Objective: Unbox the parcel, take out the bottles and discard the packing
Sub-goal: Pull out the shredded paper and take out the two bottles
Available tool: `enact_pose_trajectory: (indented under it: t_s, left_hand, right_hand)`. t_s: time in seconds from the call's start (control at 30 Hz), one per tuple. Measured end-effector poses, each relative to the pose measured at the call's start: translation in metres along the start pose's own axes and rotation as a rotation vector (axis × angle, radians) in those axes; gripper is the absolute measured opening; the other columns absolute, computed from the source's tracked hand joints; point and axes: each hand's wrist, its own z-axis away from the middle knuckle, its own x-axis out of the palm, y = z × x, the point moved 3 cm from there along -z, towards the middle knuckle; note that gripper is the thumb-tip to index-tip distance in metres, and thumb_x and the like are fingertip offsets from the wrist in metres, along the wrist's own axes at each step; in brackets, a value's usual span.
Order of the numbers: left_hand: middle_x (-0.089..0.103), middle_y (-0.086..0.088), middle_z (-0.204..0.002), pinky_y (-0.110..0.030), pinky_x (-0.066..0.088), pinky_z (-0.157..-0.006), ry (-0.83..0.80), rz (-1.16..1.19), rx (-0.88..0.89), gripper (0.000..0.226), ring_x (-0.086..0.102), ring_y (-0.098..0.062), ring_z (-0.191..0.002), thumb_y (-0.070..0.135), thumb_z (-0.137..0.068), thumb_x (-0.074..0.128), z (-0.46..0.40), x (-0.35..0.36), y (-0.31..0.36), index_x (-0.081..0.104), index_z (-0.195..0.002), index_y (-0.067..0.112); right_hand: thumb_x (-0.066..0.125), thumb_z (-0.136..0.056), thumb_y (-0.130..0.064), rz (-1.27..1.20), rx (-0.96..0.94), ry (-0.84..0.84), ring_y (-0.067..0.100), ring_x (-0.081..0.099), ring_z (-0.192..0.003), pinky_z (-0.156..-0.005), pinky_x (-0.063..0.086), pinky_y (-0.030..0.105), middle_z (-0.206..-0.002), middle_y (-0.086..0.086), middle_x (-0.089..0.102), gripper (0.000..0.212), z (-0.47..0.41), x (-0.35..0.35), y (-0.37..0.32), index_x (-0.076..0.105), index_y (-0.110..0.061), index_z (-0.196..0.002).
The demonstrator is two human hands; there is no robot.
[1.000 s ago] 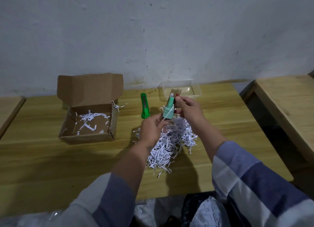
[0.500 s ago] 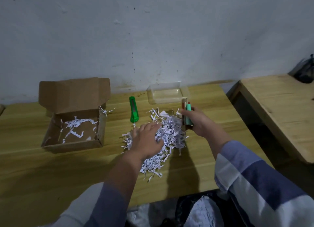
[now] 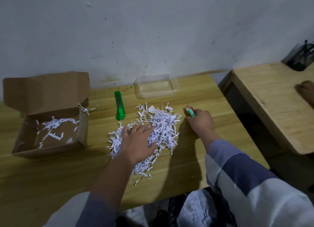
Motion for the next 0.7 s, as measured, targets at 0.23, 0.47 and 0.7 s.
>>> enact_pose_trajectory:
  t_s: [0.23, 0.47, 0.7]
  left_hand:
    - [0.024, 0.015, -0.156, -0.054, -0.002, -0.117, 0.037, 0.012, 0.004, 0.067, 0.015, -0.012, -0.146, 0.066, -0.088, 0.037, 0.004, -0.005, 0.000, 0.018, -0.148, 0.043]
    - [0.046, 0.008, -0.143, -0.045, 0.013, -0.116, 0.290, 0.159, -0.045, 0.039, 0.035, -0.012, -0.136, 0.039, -0.100, 0.029, 0.020, -0.024, -0.015, 0.043, -0.135, 0.030]
    - [0.052, 0.000, -0.136, -0.043, 0.030, -0.110, 0.290, 0.281, -0.201, 0.044, 0.045, -0.021, -0.127, 0.027, -0.091, 0.051, 0.058, -0.014, -0.065, 0.041, -0.134, 0.022]
  right_hand:
    - [0.061, -0.084, -0.045, 0.103, 0.004, 0.006, 0.036, 0.035, -0.127, -0.101, 0.035, 0.041, -0.137, 0.017, 0.042, 0.062, 0.007, -0.007, -0.003, 0.043, -0.022, -0.138]
    - [0.058, -0.087, -0.025, 0.008, -0.323, 0.047, 0.031, 0.039, -0.125, -0.100, 0.037, 0.041, -0.132, 0.010, 0.049, 0.033, 0.061, 0.000, -0.065, 0.059, -0.023, -0.121]
    - [0.050, -0.085, 0.000, -0.242, -0.706, -0.340, 0.024, 0.065, -0.079, -0.074, 0.051, 0.031, -0.089, 0.010, 0.072, 0.021, 0.143, 0.063, -0.118, 0.067, -0.011, -0.090]
